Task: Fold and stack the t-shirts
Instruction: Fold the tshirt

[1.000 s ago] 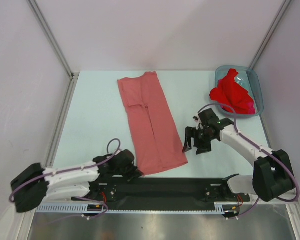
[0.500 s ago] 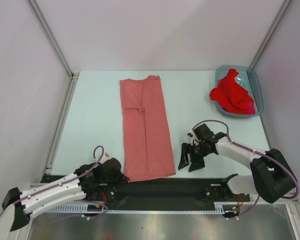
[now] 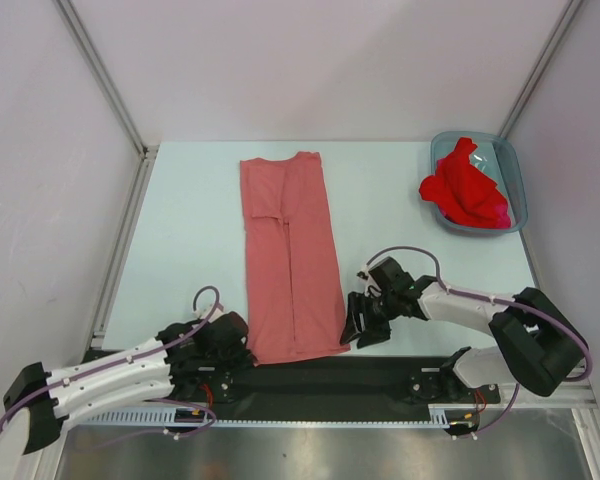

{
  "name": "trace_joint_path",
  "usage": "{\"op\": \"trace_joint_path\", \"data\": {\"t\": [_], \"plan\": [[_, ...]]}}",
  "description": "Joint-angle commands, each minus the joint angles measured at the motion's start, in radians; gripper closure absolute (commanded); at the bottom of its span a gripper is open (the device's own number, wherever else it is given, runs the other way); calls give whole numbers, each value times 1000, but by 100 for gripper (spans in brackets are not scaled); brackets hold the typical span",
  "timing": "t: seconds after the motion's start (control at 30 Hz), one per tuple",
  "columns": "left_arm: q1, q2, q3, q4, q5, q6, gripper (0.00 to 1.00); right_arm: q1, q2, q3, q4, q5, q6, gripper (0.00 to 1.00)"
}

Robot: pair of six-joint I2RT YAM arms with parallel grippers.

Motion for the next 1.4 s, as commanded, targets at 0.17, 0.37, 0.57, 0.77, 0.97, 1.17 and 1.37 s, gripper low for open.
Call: {"op": "trace_joint_path", "data": {"t": [0.17,0.37,0.57,0.77,0.97,1.17,1.37], "plan": [[0,-95,14,-65,-23,1,99,45,35,-10,84,61,47,44],[0,-89,21,-59,-18,8,100,45,62,-23,113,87,50,49],[0,-75,39,-45,-21,36,100,45,72,-47,139,81,57,83],[0,-71,86,-76,-14,50,100,43,-11,-89,165,57,100,100],[1,-42,166,-62,-5,47,100,42,-48,-69,175,37,143,100],[4,-17,234,-73,-37,31,99,8,-37,-6,139,40,128,100],[150,-17,267,-65,-20,126,98,-87,52,144,73,5,56,100]]}}
